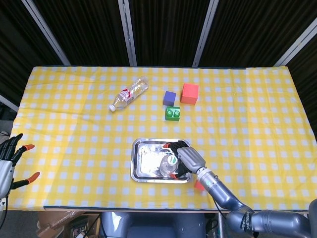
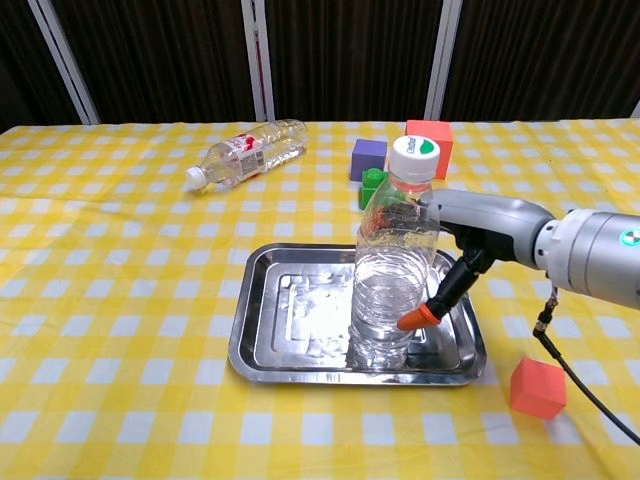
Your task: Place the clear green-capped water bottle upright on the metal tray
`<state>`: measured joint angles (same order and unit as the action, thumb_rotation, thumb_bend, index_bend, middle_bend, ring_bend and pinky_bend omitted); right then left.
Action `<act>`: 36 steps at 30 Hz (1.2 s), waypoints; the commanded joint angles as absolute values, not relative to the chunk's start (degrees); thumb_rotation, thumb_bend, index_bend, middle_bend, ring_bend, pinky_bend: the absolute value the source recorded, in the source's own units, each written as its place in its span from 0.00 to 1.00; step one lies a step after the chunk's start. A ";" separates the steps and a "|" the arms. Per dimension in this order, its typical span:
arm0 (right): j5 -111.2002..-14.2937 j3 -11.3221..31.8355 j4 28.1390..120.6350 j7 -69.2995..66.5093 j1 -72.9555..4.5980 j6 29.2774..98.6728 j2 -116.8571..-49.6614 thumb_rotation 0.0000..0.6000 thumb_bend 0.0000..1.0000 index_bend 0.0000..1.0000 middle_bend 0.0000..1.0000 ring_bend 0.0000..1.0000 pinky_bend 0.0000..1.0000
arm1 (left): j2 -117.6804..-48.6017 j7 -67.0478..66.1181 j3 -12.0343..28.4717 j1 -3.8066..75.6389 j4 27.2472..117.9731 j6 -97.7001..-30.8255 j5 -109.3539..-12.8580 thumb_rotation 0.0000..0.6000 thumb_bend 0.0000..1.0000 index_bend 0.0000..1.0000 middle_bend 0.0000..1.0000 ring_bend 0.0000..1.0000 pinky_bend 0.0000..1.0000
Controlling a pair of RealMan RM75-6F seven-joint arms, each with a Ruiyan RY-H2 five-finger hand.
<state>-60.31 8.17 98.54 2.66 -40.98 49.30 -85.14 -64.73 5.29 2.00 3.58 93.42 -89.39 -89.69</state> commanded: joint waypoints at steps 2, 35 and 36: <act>-60.04 6.84 98.56 5.90 -41.47 48.49 -82.99 1.00 0.10 0.13 0.10 0.08 0.00 | -64.73 5.25 2.01 3.56 93.44 -89.43 -89.67 1.00 0.18 0.24 0.01 0.00 0.00; -80.47 -4.37 93.80 6.43 -9.90 94.02 -65.61 1.00 0.10 0.19 0.10 0.08 0.00 | -65.30 3.36 1.32 3.56 93.86 -89.35 -90.63 1.00 0.19 0.24 0.01 0.00 0.00; -80.46 -4.03 91.41 5.17 -9.30 94.43 -66.50 1.00 0.10 0.20 0.10 0.08 0.00 | -65.34 3.30 1.32 3.58 93.85 -89.30 -90.59 1.00 0.19 0.24 0.01 0.00 0.00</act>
